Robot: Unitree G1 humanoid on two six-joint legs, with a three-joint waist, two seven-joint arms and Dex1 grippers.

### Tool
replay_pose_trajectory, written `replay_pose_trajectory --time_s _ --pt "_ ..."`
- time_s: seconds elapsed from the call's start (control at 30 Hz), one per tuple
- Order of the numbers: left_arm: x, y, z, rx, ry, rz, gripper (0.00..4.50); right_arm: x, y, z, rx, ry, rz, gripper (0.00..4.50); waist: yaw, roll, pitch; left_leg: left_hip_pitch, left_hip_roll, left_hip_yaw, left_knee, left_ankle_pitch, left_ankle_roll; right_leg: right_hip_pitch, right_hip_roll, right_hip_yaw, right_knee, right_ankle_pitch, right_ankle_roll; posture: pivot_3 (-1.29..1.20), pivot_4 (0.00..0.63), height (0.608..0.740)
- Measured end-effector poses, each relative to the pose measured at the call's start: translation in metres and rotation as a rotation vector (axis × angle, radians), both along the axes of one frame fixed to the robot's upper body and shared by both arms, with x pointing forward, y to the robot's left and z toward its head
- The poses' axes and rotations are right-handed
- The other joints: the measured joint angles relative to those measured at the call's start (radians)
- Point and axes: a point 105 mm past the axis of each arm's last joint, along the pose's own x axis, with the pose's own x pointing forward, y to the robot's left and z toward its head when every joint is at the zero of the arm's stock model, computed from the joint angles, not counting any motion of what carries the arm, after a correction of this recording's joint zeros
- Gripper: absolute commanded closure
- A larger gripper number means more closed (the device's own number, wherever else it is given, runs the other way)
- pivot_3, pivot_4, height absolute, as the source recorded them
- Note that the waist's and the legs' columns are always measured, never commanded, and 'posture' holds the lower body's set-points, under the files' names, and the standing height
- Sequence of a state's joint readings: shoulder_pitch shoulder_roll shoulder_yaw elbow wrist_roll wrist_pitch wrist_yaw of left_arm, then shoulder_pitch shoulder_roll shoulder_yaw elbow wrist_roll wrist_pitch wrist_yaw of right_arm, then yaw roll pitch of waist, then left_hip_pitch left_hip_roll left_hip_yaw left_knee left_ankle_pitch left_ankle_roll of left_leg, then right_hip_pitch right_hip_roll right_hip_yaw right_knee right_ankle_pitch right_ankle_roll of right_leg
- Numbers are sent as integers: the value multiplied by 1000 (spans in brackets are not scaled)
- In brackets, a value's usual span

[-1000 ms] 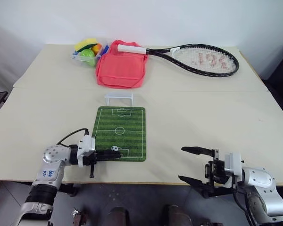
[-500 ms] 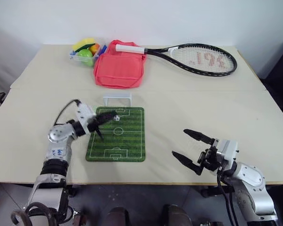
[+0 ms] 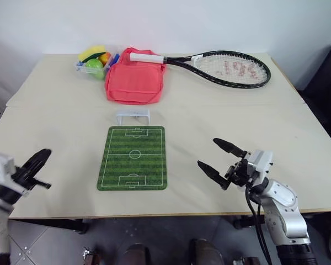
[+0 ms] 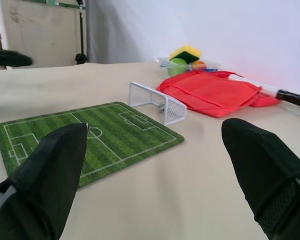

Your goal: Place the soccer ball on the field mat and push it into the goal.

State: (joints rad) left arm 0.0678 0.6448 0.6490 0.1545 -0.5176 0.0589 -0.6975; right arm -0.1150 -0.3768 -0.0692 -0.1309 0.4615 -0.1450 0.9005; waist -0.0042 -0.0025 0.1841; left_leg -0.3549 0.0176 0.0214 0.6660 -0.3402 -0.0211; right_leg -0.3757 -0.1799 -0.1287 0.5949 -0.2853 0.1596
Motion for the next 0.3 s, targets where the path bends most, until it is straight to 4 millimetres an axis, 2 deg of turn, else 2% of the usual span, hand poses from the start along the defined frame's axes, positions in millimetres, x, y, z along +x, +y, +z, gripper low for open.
replay_pose_trajectory --time_s 0.13,0.3 --pt "-15 1 -17 2 57 48 4467 5 1 3 8 -16 5 0 10 0 0 0 0 0 0 0 0 0 0 -1 0 0 0 0 150 740" --pt "-11 -3 -7 19 14 64 4467 9 1 -1 4 -19 -6 0 3 0 0 0 0 0 0 0 0 0 0 0 0 0 0 0 150 740"
